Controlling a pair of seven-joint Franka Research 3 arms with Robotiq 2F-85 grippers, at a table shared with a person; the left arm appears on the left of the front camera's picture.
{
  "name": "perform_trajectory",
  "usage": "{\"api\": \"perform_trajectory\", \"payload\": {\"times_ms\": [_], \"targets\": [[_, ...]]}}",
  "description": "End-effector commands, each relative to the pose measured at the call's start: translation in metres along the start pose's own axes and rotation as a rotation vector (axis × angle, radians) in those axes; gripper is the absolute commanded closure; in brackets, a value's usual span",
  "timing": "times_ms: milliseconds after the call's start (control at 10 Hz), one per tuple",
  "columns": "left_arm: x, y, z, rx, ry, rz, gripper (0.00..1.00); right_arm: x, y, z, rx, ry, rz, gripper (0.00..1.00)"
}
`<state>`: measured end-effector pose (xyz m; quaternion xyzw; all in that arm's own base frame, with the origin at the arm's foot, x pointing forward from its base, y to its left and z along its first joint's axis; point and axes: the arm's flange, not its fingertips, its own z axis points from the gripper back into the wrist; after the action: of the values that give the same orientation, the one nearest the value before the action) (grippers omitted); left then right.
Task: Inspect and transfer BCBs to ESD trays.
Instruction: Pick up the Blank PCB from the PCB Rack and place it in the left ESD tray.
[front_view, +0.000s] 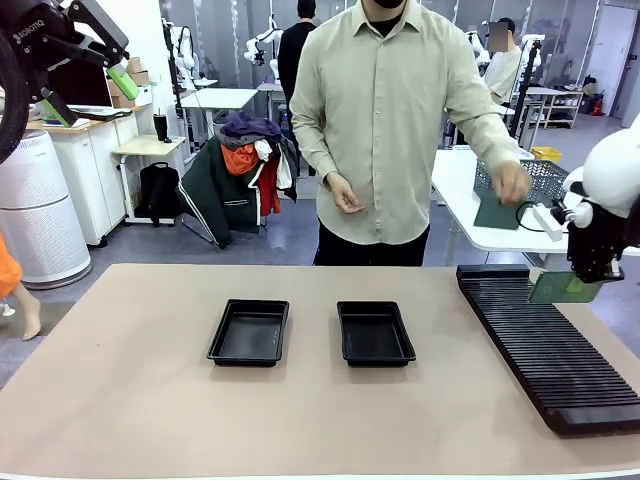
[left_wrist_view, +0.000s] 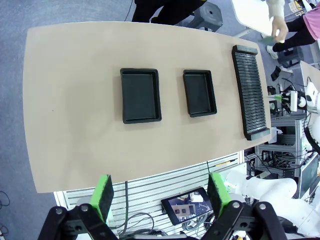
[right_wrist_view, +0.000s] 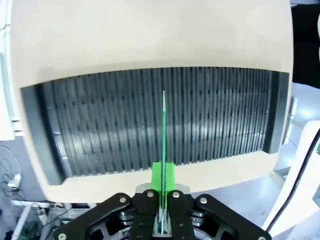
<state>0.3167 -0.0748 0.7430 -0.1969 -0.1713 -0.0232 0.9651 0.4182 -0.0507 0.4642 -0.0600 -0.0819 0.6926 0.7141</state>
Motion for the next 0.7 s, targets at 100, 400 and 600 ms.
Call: {"api": "perform_trajectory", "payload": {"times_ms": [100, 400, 600], "targets": [[-0.001, 0.001, 0.0, 0.006, 0.004, 0.001, 0.0, 0.015, 0.058, 0.052, 0.072, -0.056, -0.097, 1.0], [-0.001, 0.001, 0.0, 0.006, 0.004, 0.001, 0.0, 0.016, 0.121, 0.075, 0.122, -0.064, -0.194, 1.0], [-0.001, 0.001, 0.0, 0.006, 0.004, 0.001, 0.0, 0.011, 0.147, 0.078, 0.127, -0.107, -0.236, 1.0]]}}
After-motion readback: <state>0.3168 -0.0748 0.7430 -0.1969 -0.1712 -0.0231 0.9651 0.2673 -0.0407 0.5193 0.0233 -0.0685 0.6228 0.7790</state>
